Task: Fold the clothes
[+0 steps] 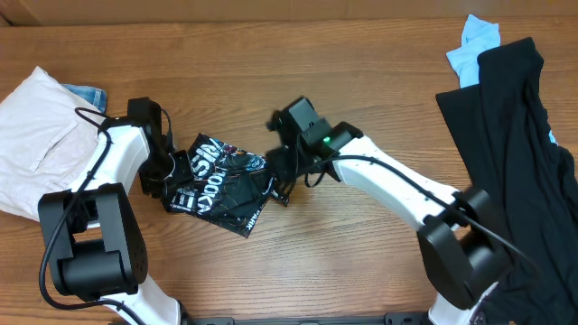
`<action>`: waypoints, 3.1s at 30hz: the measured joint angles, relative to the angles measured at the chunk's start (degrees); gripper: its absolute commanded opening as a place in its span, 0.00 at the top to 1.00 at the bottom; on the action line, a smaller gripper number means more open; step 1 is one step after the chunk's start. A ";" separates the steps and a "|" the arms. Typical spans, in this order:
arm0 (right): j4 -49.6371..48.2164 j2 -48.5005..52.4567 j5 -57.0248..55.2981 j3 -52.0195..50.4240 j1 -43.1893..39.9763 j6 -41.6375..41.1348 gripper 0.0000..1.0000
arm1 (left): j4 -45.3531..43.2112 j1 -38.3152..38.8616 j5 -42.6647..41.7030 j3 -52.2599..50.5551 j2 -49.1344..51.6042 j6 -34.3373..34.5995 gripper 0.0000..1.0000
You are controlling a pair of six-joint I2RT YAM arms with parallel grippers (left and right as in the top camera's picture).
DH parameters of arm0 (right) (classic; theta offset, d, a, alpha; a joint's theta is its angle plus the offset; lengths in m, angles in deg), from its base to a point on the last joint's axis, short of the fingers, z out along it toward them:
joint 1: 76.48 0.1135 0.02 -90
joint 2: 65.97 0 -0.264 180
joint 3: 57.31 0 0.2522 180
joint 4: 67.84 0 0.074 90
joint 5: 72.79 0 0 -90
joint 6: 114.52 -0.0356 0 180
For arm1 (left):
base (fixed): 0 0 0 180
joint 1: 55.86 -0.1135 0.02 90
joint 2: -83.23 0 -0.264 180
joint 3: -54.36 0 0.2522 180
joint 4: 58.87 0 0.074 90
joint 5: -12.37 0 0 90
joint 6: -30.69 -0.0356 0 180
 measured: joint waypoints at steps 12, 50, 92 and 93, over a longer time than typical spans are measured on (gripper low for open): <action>-2.21 3.10 8.24 0.81 2.27 10.97 0.47 | -0.42 0.00 0.00 -0.04 0.00 0.02 0.49; 18.38 8.98 16.98 0.90 4.50 12.17 0.54 | -0.87 0.02 0.00 -0.26 0.00 0.17 0.67; 24.68 -0.39 10.40 0.90 -3.23 5.51 0.48 | -9.29 0.17 0.68 8.87 -5.27 -3.74 0.21; 25.55 -0.39 11.63 0.90 -1.49 5.88 0.48 | -11.87 0.17 0.46 8.87 -5.25 -4.04 0.23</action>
